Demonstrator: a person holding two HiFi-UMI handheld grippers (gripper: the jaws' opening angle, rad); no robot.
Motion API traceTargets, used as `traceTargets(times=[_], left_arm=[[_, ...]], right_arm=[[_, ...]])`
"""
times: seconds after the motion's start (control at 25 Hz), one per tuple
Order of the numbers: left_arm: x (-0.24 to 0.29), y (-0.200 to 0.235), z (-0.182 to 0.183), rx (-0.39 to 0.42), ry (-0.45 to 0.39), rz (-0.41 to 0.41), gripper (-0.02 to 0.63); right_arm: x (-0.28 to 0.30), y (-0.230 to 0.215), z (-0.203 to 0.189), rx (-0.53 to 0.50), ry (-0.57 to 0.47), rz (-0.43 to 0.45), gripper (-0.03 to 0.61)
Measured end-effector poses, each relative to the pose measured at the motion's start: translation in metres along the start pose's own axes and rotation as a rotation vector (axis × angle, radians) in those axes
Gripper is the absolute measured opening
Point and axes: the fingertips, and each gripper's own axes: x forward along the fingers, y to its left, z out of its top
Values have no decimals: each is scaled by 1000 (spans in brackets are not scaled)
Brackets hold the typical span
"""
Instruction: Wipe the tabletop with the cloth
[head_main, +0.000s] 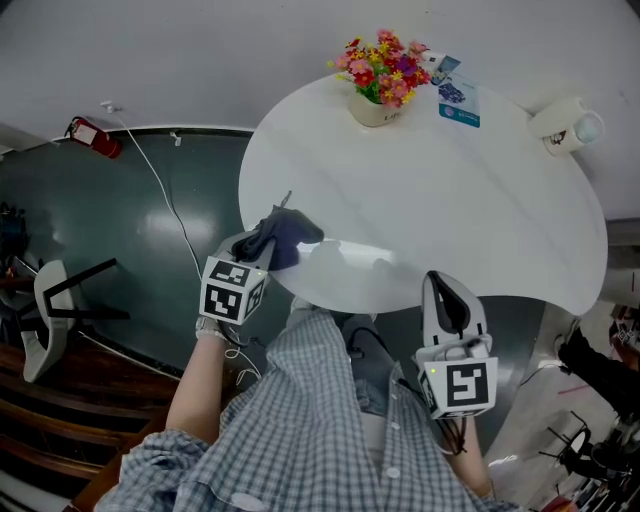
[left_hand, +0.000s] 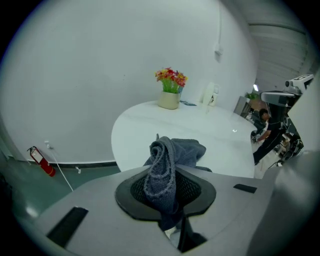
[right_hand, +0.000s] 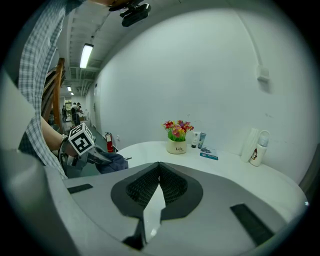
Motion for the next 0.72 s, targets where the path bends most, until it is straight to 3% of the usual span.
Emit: traceTargets(times=[0.24,0.44,0.72], left_arm=[[2,30,9,16,-2,41,61],[5,51,17,8,-1,84,61],[10,49,24,29,0,97,58]], right_arm=[[2,1,-2,17,31,-25,9],[1,2,1,22,-3,-38,9],[-5,-5,-8,35,46,-72,9]])
